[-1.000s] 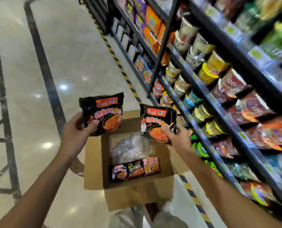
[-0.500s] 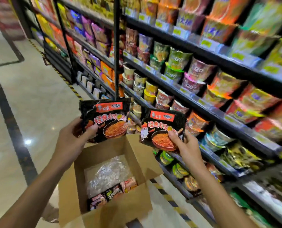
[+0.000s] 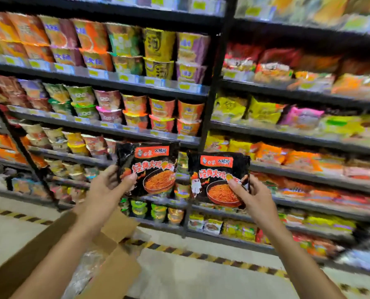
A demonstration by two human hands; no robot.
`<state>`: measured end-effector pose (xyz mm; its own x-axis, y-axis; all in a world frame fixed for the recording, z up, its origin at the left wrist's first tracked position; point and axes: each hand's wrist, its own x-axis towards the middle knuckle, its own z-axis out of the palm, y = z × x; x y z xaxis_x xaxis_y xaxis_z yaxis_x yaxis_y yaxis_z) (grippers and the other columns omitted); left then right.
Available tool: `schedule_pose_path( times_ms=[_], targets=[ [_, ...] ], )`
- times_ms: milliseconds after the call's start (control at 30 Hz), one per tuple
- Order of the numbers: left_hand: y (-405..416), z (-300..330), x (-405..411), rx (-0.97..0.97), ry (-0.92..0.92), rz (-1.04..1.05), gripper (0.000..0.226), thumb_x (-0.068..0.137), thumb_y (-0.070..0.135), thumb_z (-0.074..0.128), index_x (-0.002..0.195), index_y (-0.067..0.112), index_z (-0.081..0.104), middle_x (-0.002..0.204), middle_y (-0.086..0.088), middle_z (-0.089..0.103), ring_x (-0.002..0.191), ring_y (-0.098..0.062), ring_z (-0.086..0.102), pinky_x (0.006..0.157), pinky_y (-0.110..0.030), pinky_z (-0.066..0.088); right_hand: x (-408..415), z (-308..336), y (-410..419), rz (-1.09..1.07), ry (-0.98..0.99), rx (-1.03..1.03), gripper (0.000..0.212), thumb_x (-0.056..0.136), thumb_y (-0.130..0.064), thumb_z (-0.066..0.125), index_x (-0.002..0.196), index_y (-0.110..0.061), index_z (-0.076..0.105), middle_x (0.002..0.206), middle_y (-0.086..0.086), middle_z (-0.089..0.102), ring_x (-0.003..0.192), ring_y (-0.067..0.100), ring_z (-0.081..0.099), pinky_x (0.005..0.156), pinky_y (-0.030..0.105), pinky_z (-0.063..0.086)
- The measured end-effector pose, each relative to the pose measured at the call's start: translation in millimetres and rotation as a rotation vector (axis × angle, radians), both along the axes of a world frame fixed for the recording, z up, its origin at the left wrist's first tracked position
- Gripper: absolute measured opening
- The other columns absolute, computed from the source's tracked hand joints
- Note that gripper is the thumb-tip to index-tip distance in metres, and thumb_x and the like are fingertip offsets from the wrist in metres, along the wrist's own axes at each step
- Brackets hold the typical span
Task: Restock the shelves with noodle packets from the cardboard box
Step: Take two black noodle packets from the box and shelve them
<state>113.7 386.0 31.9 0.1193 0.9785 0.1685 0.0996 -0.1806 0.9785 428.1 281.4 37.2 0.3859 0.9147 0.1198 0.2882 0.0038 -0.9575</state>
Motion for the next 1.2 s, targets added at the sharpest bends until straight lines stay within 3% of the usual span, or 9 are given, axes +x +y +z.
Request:
schedule_pose_path(
  times_ms=[233, 400, 533, 667, 800, 900, 1033, 1133, 1200],
  targets=[
    [6, 17, 150, 0.051, -0.005, -0.288, 0.017, 0.089, 0.009, 0.069, 0.104, 0.016, 0.065, 0.083, 0.021, 0.073, 0.080, 0.008, 0.066, 0.072, -0.007, 0.048, 99, 23, -70, -0.273, 0.059, 0.134, 0.010, 0.093, -0.028, 0.067, 0.099, -0.020, 0.070, 0.098, 0.009, 0.075, 0.096, 0.029, 0.071, 0.085, 0.048, 0.057],
    [30, 24, 244, 0.027, -0.132, -0.422, 0.047, 0.084, 0.016, 0.074, 0.128, 0.005, 0.060, 0.109, 0.003, 0.073, 0.092, 0.004, 0.066, 0.073, -0.005, 0.048, 156, 40, -90, -0.443, 0.061, 0.204, 0.014, 0.091, -0.024, 0.068, 0.103, -0.016, 0.070, 0.100, 0.006, 0.077, 0.097, 0.023, 0.072, 0.087, 0.043, 0.057],
    [41, 33, 317, 0.020, -0.148, -0.551, 0.017, 0.087, 0.008, 0.069, 0.098, 0.019, 0.065, 0.077, 0.026, 0.072, 0.079, 0.007, 0.067, 0.065, -0.002, 0.046, 192, 47, -101, -0.581, 0.046, 0.227, 0.015, 0.093, -0.022, 0.068, 0.104, -0.012, 0.069, 0.101, 0.007, 0.076, 0.099, 0.024, 0.072, 0.085, 0.037, 0.058],
    [33, 48, 384, 0.047, -0.195, -0.673, 0.031, 0.087, 0.005, 0.067, 0.087, 0.033, 0.053, 0.065, 0.038, 0.064, 0.071, 0.019, 0.062, 0.061, 0.001, 0.043, 229, 53, -116, -0.732, 0.009, 0.248, 0.019, 0.091, -0.027, 0.070, 0.085, -0.011, 0.064, 0.094, 0.022, 0.069, 0.094, 0.033, 0.071, 0.077, 0.040, 0.058],
    [34, 47, 446, 0.021, -0.176, -0.769, 0.026, 0.083, 0.017, 0.072, 0.105, 0.028, 0.063, 0.090, 0.020, 0.075, 0.094, 0.005, 0.068, 0.082, -0.011, 0.051, 270, 59, -134, -0.830, 0.012, 0.282, 0.022, 0.094, -0.015, 0.066, 0.074, -0.025, 0.060, 0.078, -0.003, 0.073, 0.079, 0.008, 0.072, 0.063, 0.019, 0.053],
    [29, 47, 493, -0.015, -0.216, -0.813, 0.067, 0.081, 0.024, 0.075, 0.142, 0.010, 0.049, 0.128, 0.003, 0.063, 0.109, -0.006, 0.062, 0.100, -0.027, 0.043, 307, 55, -149, -0.870, 0.021, 0.295, 0.004, 0.093, -0.019, 0.067, 0.090, -0.017, 0.065, 0.093, -0.002, 0.076, 0.089, 0.012, 0.074, 0.069, 0.023, 0.057],
    [13, 42, 566, -0.053, -0.201, -0.838, 0.075, 0.085, 0.020, 0.074, 0.148, 0.005, 0.038, 0.108, 0.019, 0.059, 0.081, 0.019, 0.058, 0.086, -0.016, 0.041, 370, 46, -170, -0.919, 0.061, 0.347, 0.017, 0.093, -0.019, 0.067, 0.109, -0.010, 0.068, 0.101, 0.005, 0.076, 0.093, 0.017, 0.074, 0.071, 0.024, 0.058],
    [-2, 41, 623, -0.034, -0.185, -0.833, 0.094, 0.074, 0.043, 0.081, 0.150, 0.008, 0.038, 0.130, 0.002, 0.060, 0.107, 0.000, 0.062, 0.100, -0.031, 0.045, 425, 43, -189, -0.909, 0.076, 0.357, 0.005, 0.094, -0.017, 0.067, 0.097, -0.013, 0.068, 0.096, 0.004, 0.077, 0.090, 0.016, 0.074, 0.068, 0.023, 0.057],
    [-21, 47, 663, -0.021, -0.163, -0.804, 0.085, 0.073, 0.041, 0.079, 0.145, 0.013, 0.044, 0.130, 0.001, 0.062, 0.109, -0.006, 0.062, 0.099, -0.032, 0.048, 467, 44, -204, -0.903, 0.054, 0.355, 0.010, 0.094, -0.016, 0.066, 0.084, -0.018, 0.064, 0.090, 0.002, 0.077, 0.085, 0.013, 0.074, 0.065, 0.020, 0.055]
  ],
)
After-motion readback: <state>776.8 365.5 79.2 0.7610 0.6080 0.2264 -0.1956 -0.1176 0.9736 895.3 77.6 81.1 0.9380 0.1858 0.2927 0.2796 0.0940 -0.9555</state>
